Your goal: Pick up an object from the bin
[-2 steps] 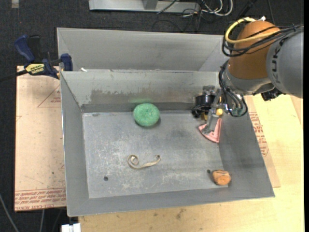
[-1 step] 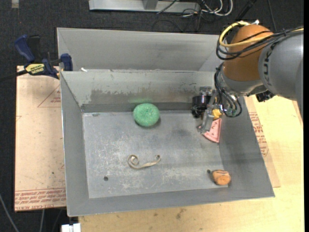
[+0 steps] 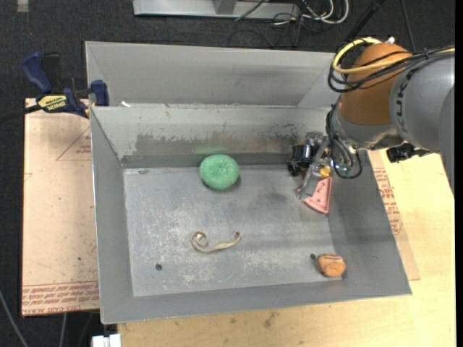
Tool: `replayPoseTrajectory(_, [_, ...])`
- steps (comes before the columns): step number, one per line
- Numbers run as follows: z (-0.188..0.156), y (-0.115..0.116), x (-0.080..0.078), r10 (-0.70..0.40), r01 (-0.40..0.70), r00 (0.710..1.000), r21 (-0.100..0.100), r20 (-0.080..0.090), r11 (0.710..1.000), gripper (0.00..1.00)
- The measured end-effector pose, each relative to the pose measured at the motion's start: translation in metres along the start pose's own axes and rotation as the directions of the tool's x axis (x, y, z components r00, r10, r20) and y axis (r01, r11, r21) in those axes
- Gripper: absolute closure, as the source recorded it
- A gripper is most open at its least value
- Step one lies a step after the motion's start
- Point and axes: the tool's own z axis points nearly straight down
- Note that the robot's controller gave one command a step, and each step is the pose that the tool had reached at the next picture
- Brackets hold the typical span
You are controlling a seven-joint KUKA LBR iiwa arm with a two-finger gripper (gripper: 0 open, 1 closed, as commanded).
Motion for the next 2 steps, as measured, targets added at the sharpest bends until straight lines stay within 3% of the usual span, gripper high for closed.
replayPoseTrajectory(1, [-0.040, 0.004, 0.005, -0.009, 0.009, 1.000, 0.012, -0.007, 1.000, 0.00])
replayPoseTrajectory(2, [-0.058, -0.008, -0.005, -0.014, 0.014, 1.000, 0.009, 0.001, 1.000, 0.00])
